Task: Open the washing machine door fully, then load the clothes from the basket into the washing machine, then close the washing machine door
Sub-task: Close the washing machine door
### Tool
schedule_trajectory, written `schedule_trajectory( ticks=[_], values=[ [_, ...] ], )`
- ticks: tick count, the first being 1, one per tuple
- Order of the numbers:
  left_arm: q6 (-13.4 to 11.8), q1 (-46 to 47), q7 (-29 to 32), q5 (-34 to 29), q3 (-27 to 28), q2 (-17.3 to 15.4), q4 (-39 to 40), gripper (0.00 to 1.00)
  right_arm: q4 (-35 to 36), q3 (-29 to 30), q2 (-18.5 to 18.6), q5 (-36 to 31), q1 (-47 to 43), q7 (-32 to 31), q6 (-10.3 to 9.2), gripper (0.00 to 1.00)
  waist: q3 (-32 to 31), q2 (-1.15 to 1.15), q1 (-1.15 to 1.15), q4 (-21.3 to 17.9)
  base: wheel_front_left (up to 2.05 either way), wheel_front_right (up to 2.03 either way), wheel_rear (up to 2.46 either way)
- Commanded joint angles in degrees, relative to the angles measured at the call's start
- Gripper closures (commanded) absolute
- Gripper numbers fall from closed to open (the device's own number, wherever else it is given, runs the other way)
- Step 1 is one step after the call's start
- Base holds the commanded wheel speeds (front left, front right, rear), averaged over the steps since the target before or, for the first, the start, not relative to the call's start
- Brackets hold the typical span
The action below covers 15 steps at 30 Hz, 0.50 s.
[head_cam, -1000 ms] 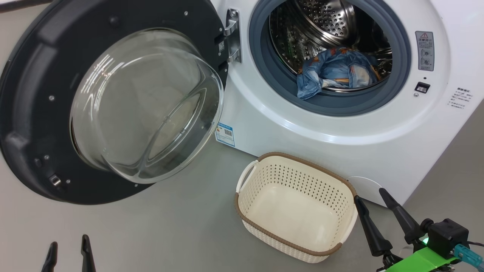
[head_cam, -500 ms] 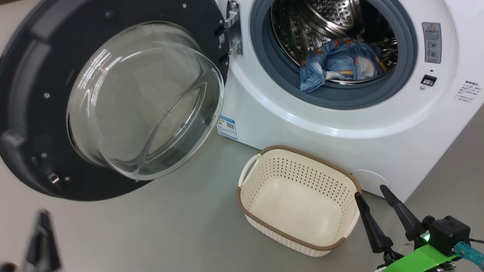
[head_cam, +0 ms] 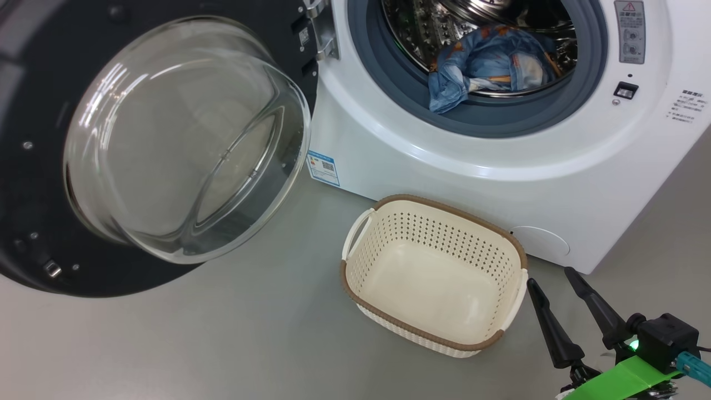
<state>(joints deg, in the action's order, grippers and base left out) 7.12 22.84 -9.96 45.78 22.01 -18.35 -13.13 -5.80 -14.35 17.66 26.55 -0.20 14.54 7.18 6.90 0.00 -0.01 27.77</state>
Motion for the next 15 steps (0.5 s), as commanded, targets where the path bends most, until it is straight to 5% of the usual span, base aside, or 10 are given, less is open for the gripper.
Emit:
schedule_trajectory(
  ticks=[1,7,15],
  values=[
    [0.3,2.6,1.5,2.9,1.9,-4.8,-0.8,1.00,1.5,-0.8,1.0,-0.2,1.7,0.5,0.31,0.00,0.2,0.00,0.01,-0.4,0.00,0.00,0.00],
    [0.4,10.4,9.8,14.1,1.5,-12.1,-13.2,1.00,1.5,-1.6,1.5,-0.2,2.0,0.5,0.31,0.00,0.9,0.00,0.01,-1.0,0.00,0.00,0.00],
    [0.4,18.8,26.3,19.0,-4.4,-18.3,-27.3,1.00,1.6,-2.3,2.3,-0.1,2.1,0.5,0.31,0.00,2.1,0.00,0.01,-0.8,0.00,0.00,0.00]
  ],
)
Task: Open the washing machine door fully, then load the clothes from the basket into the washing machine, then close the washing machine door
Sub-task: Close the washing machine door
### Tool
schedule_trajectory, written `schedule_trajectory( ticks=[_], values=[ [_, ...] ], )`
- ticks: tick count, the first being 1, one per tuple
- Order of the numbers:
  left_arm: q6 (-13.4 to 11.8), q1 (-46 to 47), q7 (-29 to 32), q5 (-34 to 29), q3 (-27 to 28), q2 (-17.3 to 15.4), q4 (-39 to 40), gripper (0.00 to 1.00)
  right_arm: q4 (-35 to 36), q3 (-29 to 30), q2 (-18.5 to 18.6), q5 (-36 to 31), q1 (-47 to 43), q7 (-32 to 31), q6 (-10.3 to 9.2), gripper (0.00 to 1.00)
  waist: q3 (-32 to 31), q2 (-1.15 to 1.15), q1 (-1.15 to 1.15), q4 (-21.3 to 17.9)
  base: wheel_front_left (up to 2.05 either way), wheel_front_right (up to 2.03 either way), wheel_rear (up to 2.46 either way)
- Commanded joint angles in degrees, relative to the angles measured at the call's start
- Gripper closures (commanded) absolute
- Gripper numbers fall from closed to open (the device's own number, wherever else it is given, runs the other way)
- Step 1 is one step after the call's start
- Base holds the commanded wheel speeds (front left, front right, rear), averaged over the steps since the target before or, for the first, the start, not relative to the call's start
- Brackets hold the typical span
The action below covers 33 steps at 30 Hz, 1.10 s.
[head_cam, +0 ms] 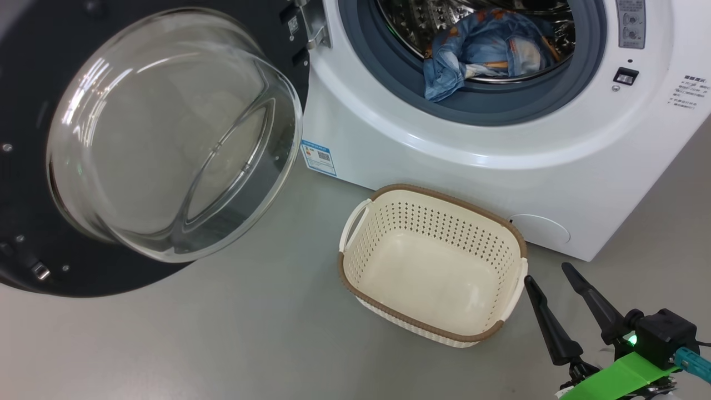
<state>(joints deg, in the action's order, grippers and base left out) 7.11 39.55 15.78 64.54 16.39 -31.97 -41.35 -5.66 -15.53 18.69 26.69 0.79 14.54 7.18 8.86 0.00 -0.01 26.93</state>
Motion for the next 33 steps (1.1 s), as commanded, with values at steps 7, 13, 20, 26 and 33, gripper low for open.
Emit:
schedule_trajectory(
  ticks=[7,13,20,26,33],
  values=[
    [0.4,6.2,10.2,2.3,-2.3,-6.5,-4.7,1.00,1.7,-1.1,1.9,-0.1,0.8,0.5,0.31,0.00,0.6,0.00,0.01,0.4,0.00,0.00,0.00],
    [0.4,8.5,15.3,3.6,-3.9,-6.5,-7.4,1.00,1.8,-1.4,2.3,-0.1,0.9,0.5,0.31,0.00,1.1,0.00,0.01,0.5,0.00,0.00,0.00],
    [0.4,8.4,19.1,4.5,-5.7,-5.9,-7.6,1.00,1.8,-1.2,2.7,0.1,0.9,0.5,0.31,0.00,1.3,0.00,0.01,0.4,0.00,0.00,0.00],
    [0.4,7.7,22.2,5.6,-6.8,-5.5,-6.6,1.00,1.6,-1.0,2.8,0.2,0.8,0.5,0.31,0.00,1.0,0.00,0.01,0.5,0.00,0.00,0.00],
    [0.4,4.8,28.1,7.7,-9.1,-5.2,-1.6,1.00,1.3,-0.6,2.4,0.1,0.6,0.5,0.31,0.00,0.1,0.00,0.01,0.6,0.00,0.00,0.00]
  ],
)
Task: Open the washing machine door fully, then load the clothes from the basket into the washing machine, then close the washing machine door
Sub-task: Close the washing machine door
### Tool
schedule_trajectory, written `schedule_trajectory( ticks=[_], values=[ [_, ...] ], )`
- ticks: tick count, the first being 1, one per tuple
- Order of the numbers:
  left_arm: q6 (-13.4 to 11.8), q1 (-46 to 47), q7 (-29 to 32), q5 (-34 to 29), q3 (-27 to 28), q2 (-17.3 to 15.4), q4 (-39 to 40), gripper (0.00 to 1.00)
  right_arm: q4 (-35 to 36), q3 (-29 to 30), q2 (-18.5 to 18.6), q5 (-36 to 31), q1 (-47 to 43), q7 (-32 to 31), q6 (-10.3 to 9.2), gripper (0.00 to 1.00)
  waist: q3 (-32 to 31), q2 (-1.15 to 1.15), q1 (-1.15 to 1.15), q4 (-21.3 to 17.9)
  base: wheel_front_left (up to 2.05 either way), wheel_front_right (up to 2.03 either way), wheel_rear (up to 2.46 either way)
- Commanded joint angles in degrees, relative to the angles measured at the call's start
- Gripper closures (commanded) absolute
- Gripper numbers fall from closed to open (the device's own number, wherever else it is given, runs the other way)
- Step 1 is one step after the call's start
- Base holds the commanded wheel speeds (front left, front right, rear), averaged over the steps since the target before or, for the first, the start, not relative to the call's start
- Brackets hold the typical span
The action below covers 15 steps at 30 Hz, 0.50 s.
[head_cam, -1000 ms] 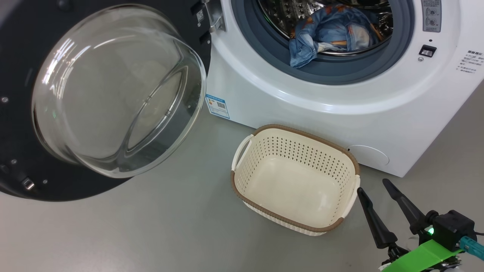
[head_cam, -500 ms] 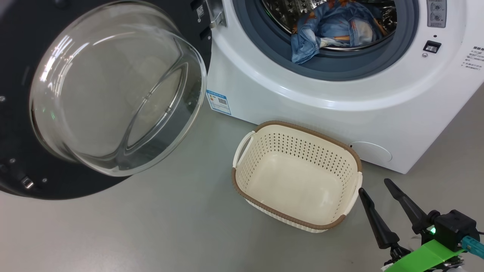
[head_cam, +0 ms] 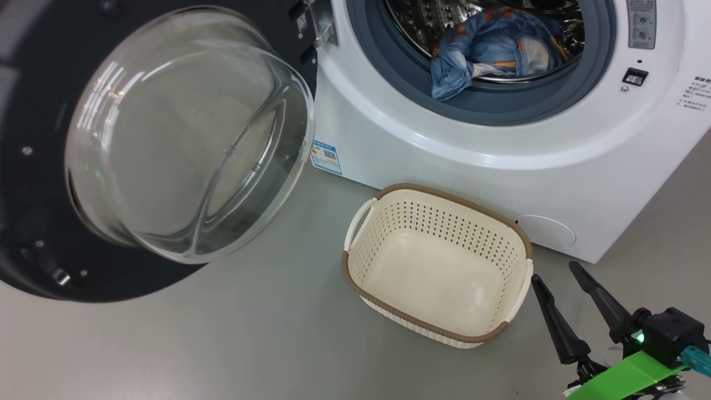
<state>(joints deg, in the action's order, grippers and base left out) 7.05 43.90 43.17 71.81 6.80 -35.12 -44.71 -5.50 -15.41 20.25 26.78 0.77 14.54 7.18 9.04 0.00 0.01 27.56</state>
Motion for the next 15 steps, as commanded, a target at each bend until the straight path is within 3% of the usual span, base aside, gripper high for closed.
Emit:
schedule_trajectory(
  ticks=[1,15],
  values=[
    [0.4,-0.2,1.7,0.8,0.1,-2.1,2.8,1.00,1.1,-0.7,0.7,0.0,0.7,0.5,0.31,0.00,-0.2,0.00,-0.01,0.0,0.00,0.00,0.00],
    [0.4,-5.9,11.7,5.5,-3.8,-2.2,16.3,1.00,0.9,1.3,-0.3,-0.2,0.0,0.5,0.31,0.00,-2.7,0.00,-0.01,-0.8,0.00,0.00,0.00]
  ],
)
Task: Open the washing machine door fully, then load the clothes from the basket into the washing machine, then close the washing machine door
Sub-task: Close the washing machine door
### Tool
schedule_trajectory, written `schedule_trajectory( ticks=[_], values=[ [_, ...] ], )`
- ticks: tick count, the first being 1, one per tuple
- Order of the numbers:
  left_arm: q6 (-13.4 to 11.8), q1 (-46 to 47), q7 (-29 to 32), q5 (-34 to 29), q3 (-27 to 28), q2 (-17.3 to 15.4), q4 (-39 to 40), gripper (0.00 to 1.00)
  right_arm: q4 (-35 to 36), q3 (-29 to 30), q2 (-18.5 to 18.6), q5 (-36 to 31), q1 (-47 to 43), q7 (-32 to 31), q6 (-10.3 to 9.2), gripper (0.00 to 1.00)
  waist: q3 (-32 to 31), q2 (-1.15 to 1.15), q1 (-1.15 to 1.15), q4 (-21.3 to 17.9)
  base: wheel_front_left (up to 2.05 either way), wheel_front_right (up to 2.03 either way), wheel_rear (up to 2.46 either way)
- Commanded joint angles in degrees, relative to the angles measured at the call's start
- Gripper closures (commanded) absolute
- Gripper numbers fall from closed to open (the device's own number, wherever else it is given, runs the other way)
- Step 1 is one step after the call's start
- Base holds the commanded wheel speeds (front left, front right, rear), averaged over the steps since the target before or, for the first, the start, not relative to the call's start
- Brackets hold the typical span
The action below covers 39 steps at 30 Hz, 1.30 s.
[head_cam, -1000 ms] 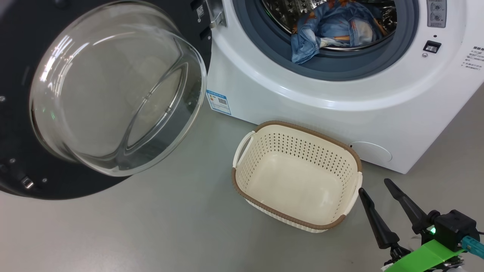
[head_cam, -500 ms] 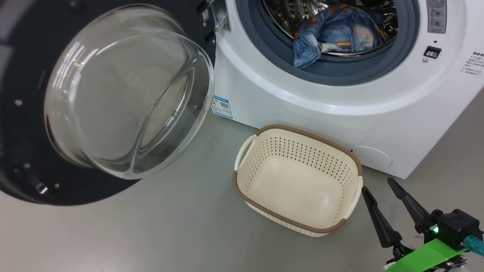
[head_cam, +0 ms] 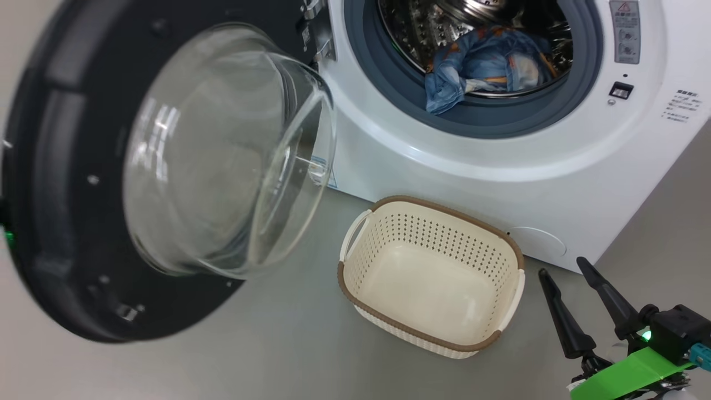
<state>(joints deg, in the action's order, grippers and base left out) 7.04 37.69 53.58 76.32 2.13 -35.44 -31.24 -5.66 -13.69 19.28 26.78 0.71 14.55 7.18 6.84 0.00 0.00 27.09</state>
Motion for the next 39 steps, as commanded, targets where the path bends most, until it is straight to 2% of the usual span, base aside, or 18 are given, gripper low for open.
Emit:
schedule_trajectory(
  ticks=[1,11,21,39],
  values=[
    [0.4,0.0,1.9,1.4,0.6,-1.8,3.8,1.00,1.1,-0.3,0.6,-0.2,0.0,0.4,0.31,0.00,-0.8,0.00,0.00,-0.5,0.00,0.00,0.00],
    [0.4,-1.4,7.8,5.7,-2.3,-1.4,13.8,1.00,0.8,0.8,-0.6,-0.5,-1.3,0.4,0.31,0.00,-3.4,0.00,0.00,-2.7,0.00,0.00,0.00],
    [0.4,-2.5,9.8,7.5,-4.8,-0.2,20.6,1.00,0.8,2.3,-1.4,-0.8,-2.5,0.4,0.31,0.00,-5.0,0.00,0.00,-6.4,0.00,0.00,0.00],
    [0.5,-1.6,6.2,4.6,-9.2,3.1,21.9,1.00,0.7,4.1,-2.3,-1.2,-3.0,0.4,0.31,0.00,-6.4,0.00,0.00,-18.0,0.00,0.00,0.00]
  ],
)
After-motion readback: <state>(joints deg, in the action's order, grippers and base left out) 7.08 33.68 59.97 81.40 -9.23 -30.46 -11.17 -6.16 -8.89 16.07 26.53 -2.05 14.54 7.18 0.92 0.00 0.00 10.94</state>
